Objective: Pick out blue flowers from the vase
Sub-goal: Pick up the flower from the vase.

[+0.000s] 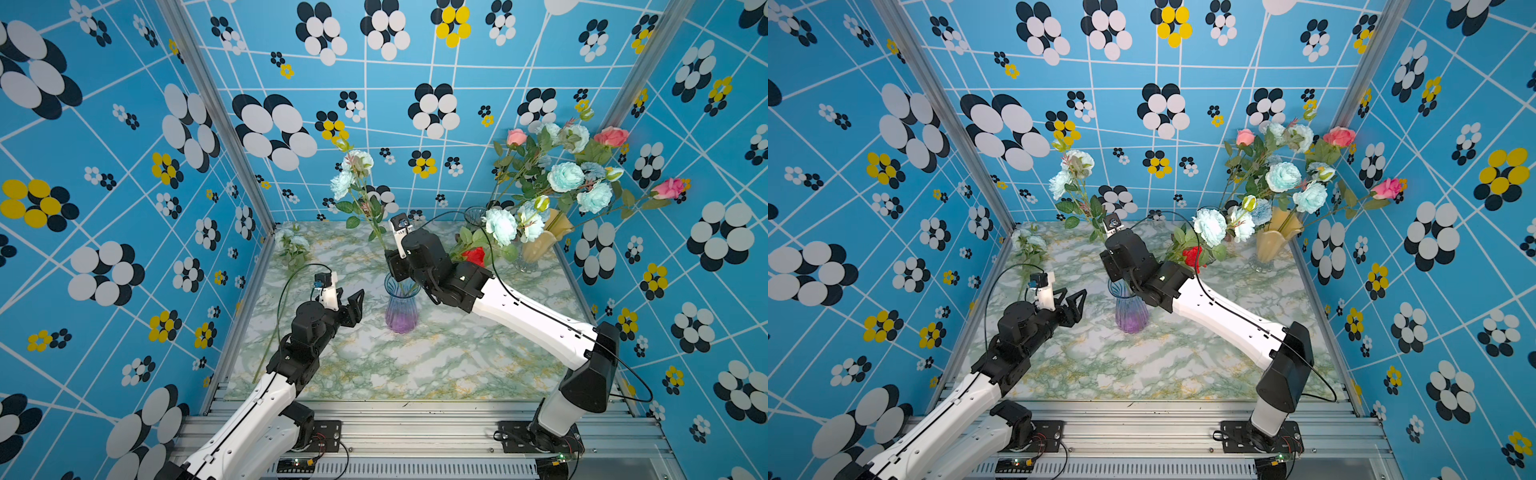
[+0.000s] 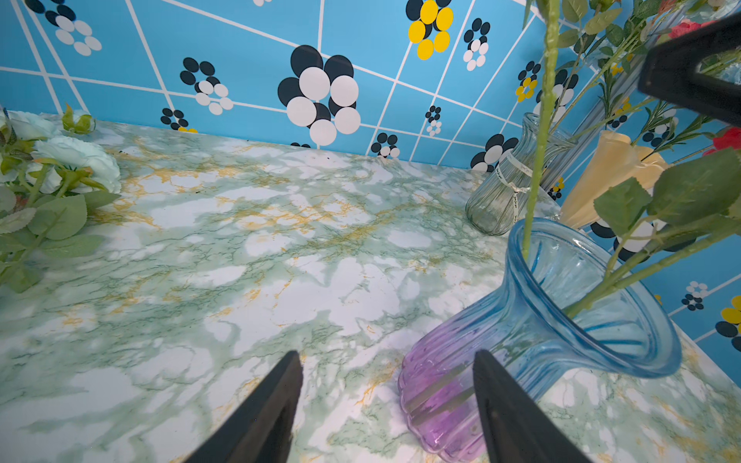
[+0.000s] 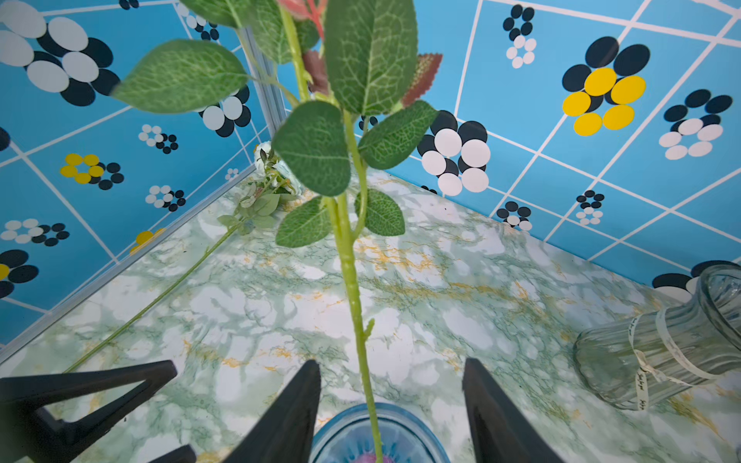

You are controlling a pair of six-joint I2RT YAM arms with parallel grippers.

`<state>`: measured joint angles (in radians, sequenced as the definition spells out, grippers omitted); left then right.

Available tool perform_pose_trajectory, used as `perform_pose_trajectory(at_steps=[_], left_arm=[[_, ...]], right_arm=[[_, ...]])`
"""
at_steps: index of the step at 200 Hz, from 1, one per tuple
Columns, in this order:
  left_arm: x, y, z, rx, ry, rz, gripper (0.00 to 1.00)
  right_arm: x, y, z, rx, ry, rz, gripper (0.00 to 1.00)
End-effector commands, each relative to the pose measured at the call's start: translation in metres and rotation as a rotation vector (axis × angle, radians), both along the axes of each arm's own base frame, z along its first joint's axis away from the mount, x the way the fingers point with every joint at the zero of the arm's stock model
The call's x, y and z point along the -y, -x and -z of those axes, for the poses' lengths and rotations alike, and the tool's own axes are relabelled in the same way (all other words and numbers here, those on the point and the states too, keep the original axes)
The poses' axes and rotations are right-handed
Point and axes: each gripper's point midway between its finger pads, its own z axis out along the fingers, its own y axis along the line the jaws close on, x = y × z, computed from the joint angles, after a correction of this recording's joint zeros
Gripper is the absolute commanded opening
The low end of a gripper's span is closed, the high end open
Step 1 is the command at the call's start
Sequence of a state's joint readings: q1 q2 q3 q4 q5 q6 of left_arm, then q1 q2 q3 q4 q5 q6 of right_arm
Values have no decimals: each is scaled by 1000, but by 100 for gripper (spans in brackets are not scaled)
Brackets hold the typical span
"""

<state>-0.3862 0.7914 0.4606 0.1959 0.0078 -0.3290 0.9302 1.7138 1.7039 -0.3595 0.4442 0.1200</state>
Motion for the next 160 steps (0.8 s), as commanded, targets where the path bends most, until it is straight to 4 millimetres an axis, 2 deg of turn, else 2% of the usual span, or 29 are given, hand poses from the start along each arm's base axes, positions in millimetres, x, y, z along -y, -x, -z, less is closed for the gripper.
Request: perform_pose_trajectory(at_steps=[1,43,120,160], left_arm=[[-2,-1,2,4,-2,-3,70],[-1,-2,2,4,1,0,70],[1,-3,6,-7,3,5,70],[1,-3,6,-7,2,6,70]], right_arm=[[-10,-3,2,-30,-30,-23,59],[-19,-5,12,-60,-24,-57,55],[-12,-24,17,-60,-27,-12,48],[-26,-25,25,-82,-33,-67,46]])
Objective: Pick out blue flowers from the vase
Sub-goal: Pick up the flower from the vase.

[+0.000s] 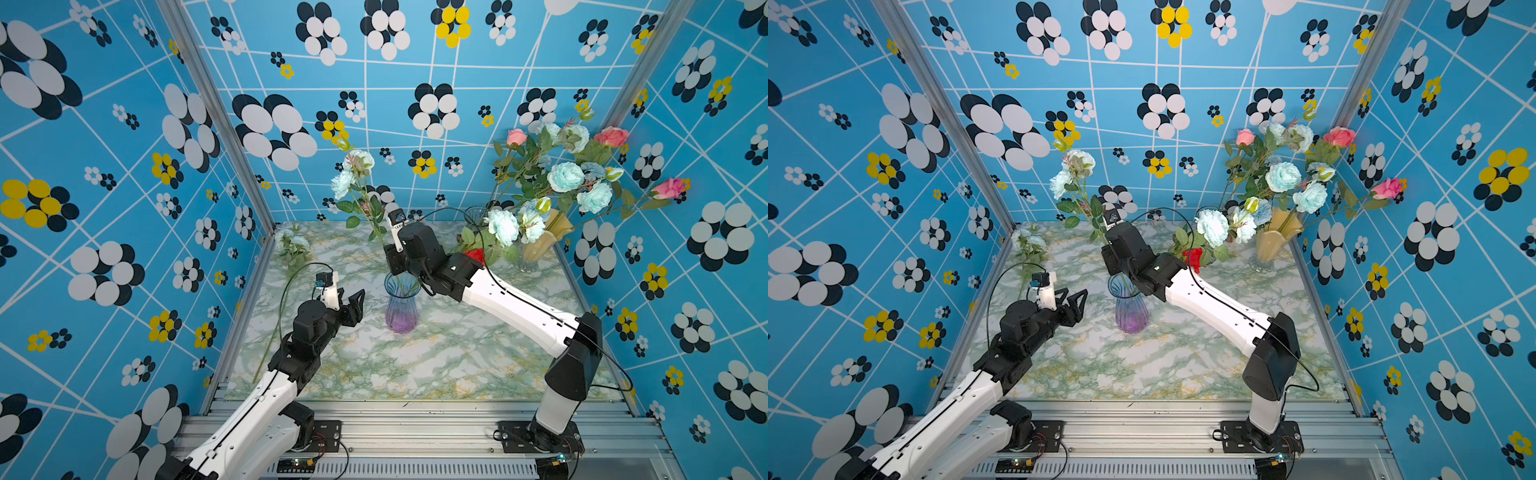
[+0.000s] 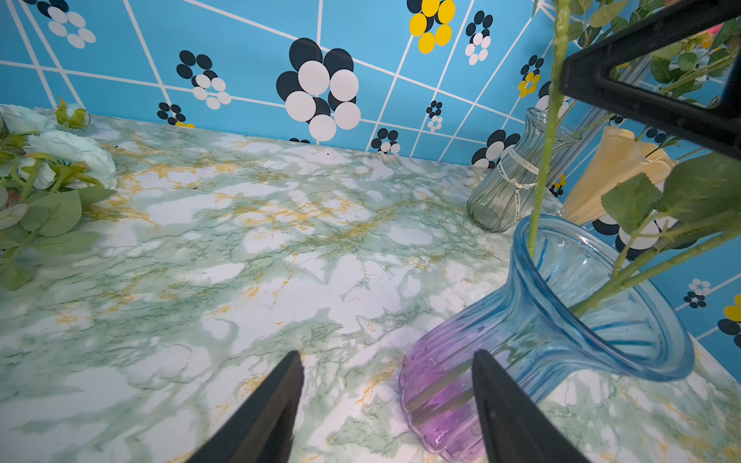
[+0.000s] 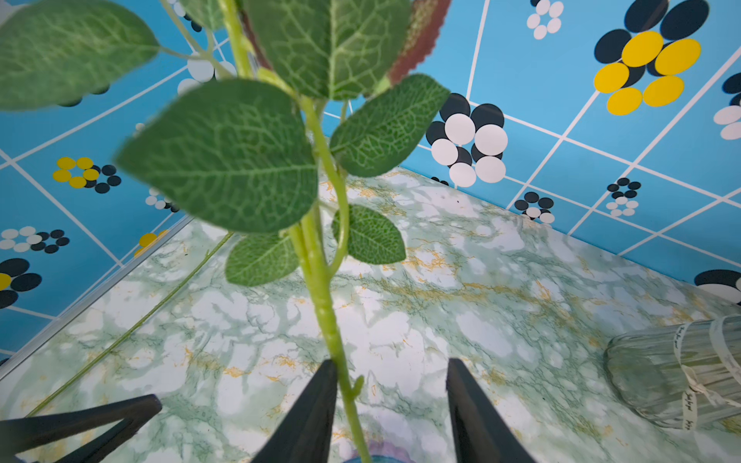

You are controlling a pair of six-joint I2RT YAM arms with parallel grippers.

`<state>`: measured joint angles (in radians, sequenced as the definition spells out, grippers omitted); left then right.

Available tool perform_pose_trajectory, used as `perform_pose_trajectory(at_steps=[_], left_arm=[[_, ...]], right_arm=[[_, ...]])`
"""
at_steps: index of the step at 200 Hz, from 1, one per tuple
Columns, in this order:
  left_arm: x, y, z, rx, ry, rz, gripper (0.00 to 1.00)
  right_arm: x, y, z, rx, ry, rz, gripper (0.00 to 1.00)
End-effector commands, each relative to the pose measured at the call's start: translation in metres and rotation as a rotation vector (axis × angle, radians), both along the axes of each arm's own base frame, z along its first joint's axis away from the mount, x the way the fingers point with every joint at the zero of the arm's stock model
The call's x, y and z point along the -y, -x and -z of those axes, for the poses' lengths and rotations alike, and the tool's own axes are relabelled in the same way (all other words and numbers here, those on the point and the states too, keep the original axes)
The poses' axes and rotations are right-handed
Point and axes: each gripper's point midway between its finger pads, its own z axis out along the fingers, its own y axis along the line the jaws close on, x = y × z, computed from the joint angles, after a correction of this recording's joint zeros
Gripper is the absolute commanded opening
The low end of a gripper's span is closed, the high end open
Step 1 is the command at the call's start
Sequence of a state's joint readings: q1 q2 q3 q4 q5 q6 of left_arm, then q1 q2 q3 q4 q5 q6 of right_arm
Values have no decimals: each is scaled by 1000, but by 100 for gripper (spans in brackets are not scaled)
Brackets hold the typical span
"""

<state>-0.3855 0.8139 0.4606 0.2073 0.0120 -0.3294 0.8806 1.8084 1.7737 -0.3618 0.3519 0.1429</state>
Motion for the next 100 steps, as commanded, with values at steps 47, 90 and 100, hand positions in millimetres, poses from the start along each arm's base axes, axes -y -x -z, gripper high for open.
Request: perform_pose_trajectory(at_steps=[47,90,100], left_arm=[[-1,-2,3,2,3,3,69],[0,-2,5,0,1,6,69],[1,-2,3,6,5,11,69]], right_arm=[[-18,-3,13,-35,-1,-54,34],[-17,2,7,-30,2,-74,12],[-16,4,5,-26,4,-77,7]])
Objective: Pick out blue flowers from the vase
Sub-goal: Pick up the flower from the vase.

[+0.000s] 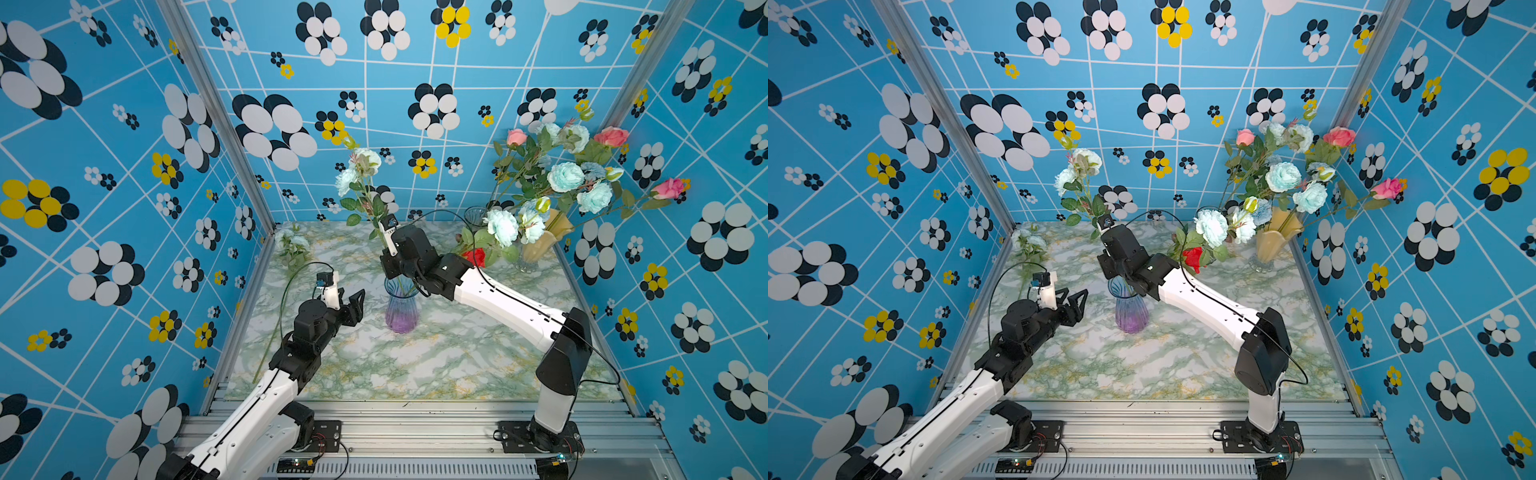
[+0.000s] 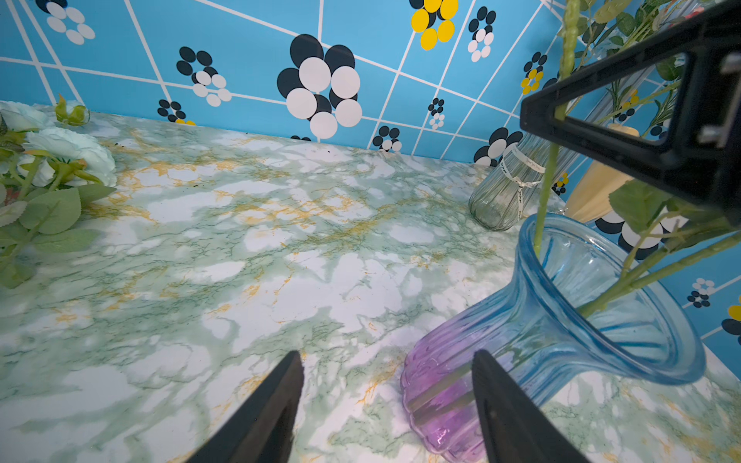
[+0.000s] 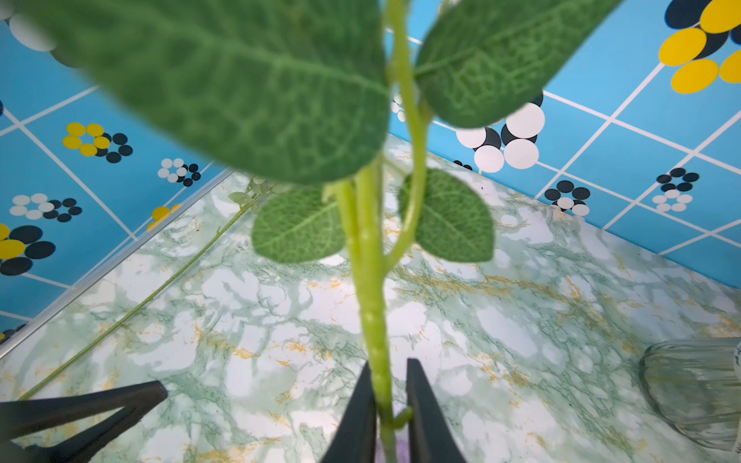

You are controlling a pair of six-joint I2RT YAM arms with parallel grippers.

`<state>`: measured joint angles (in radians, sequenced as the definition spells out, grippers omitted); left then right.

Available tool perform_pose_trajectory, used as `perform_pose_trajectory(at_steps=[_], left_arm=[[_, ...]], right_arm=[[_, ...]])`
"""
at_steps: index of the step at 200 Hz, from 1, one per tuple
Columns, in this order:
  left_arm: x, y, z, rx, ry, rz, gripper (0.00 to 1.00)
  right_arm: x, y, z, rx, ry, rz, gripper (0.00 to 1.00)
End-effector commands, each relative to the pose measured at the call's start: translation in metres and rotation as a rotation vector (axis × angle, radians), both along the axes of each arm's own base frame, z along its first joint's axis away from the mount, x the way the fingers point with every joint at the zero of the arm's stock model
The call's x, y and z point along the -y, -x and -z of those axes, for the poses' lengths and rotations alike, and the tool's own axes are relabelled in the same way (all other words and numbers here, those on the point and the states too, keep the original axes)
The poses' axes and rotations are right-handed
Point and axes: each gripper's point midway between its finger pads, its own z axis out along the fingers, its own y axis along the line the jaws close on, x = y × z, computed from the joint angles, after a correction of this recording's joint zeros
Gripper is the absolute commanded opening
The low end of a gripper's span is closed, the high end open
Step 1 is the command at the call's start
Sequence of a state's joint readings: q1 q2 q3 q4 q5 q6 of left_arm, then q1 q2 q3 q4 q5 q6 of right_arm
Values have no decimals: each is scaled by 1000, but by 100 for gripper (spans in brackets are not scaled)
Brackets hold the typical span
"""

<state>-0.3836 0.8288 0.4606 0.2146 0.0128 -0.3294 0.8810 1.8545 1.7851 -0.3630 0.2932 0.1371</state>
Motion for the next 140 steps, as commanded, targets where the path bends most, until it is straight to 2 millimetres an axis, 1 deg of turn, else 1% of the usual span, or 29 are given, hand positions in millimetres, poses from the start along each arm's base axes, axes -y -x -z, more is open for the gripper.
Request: perform_pose_trajectory(at_steps=[1,21,68,110,140], left_arm=[[0,0,1,13,7,12,69],[1,0,2,12,5,13,70],[1,-2,5,5,4,15,69],[4,-5,9,-9,7,20,69],[4,-6,13,-22,0,17,69]], right_arm=[[-1,4,-16,15,-11,-23,7],[2,8,-25,24,-16,-35,0],[12,22,-53,73,-5,-62,0],[28,37,-89,120,-20,-87,0],[37,54,-117,141,-80,-123,0]])
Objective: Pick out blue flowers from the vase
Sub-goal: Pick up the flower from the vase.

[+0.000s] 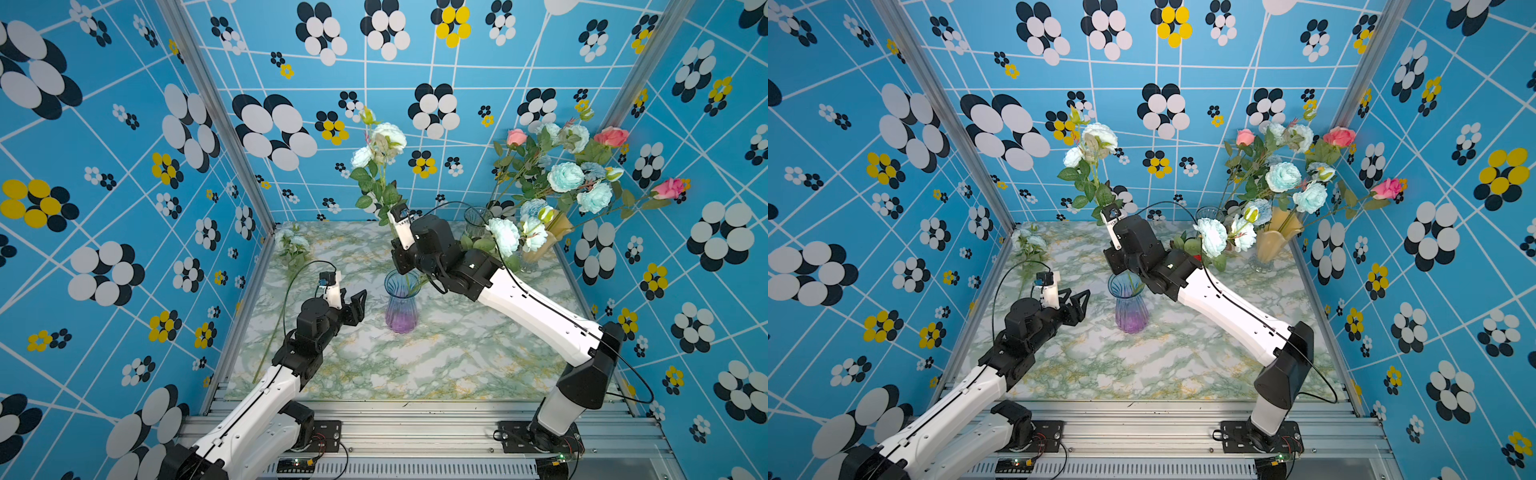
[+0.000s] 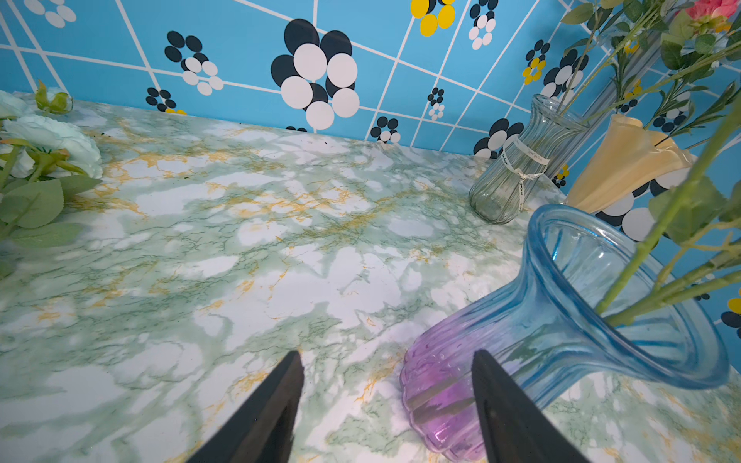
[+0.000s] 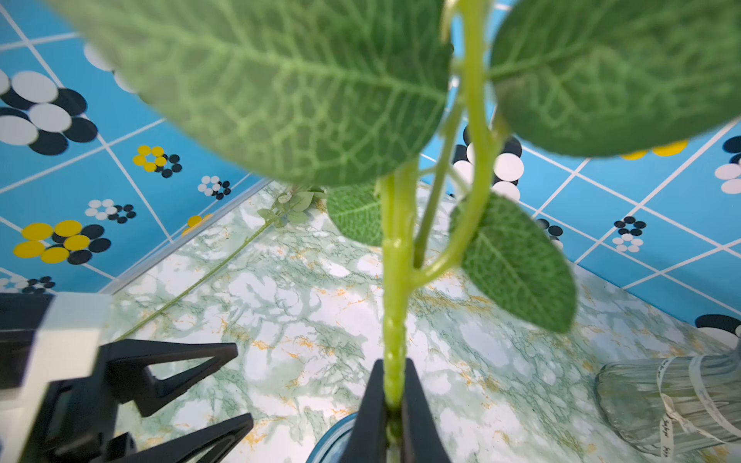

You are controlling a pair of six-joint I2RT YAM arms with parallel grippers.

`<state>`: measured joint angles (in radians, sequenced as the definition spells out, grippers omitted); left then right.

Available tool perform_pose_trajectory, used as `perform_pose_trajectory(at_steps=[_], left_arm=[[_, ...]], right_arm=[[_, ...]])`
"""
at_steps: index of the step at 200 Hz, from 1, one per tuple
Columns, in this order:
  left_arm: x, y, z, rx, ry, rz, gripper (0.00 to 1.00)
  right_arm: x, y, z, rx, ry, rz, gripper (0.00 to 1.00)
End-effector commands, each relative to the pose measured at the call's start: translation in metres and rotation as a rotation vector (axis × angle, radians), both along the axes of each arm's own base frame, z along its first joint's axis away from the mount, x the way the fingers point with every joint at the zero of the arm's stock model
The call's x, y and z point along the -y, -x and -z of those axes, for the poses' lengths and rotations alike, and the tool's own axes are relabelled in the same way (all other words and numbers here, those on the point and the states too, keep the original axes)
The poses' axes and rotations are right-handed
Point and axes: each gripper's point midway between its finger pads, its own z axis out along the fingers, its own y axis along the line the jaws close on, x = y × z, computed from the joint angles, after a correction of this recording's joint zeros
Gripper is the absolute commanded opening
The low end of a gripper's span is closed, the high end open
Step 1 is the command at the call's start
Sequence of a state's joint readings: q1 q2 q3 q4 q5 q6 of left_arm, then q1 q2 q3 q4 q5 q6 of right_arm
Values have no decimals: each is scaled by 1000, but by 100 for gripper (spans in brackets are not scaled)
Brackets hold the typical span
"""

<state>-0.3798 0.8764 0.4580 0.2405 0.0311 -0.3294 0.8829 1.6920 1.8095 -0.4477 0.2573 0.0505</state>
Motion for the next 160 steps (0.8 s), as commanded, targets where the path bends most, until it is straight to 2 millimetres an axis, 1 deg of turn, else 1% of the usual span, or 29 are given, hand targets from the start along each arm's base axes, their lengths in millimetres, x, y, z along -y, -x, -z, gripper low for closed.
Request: perform_pose_trajectory(at_steps=[1,40,84,88,92,106,128,160], left_arm=[[-1,-1,3,2,6,2,69],[2,-4,7,-15,10,7,70],[4,-6,11,-30,8,14,77],[4,-6,11,-32,9,14,78],[3,-7,12,-34,9,11,82],[2,-8,13,-39,11,3,88],[2,-9,15,-47,14,0,91],[1,-11,19,-62,18,-2,92]], right_arm=[[9,23,-43,44,-57,-56,0],[20,48,-82,77,-156,-120,0],[33,69,-122,133,-244,-165,0],[35,70,-126,137,-250,-168,0],[36,72,-130,142,-257,-173,0],[41,79,-142,158,-278,-186,0],[49,91,-164,189,-322,-210,0],[57,103,-182,213,-355,-237,0]])
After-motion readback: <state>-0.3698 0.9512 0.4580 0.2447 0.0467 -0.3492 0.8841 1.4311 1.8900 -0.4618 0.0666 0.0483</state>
